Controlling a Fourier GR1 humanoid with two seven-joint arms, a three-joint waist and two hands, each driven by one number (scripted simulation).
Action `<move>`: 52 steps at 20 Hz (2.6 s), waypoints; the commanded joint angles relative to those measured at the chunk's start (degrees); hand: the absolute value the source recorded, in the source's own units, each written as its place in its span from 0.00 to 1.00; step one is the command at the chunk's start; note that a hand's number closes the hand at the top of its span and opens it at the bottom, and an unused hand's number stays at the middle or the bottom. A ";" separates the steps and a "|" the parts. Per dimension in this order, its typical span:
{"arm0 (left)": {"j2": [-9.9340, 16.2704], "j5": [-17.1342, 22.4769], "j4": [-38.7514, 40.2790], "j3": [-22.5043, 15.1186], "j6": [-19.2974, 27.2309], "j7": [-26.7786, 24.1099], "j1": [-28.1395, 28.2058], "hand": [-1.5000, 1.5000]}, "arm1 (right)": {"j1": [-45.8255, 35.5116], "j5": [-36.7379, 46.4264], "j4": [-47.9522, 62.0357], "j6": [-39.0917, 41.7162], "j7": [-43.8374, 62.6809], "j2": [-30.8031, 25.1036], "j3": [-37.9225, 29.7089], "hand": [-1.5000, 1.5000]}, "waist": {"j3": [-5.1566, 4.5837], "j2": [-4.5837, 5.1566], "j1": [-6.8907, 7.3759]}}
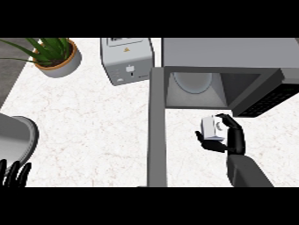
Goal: Pick up the milk, place it into the microwave and close the microwave
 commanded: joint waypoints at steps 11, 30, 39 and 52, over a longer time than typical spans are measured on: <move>1.44 2.30 -0.14 2.89 -2.43 0.31 0.51 0.00 | -2.38 -2.60 0.81 2.34 -9.32 0.15 -3.66 1.00 | 0.02 0.00 -0.07; 0.39 1.83 -5.25 -0.80 -2.64 0.92 6.42 0.00 | 25.93 1.86 -49.58 -0.99 18.11 2.90 13.56 1.00 | -0.23 -0.94 -2.32; 1.16 4.86 -4.00 2.38 -2.19 1.68 4.82 0.00 | 38.52 -8.18 -73.20 5.19 26.08 3.81 25.76 1.00 | -0.10 -0.55 -1.42; -0.49 3.61 -2.10 2.92 -2.64 1.08 3.41 0.00 | 22.86 0.84 -70.34 -6.41 39.07 3.86 26.75 1.00 | -0.08 -0.28 -0.75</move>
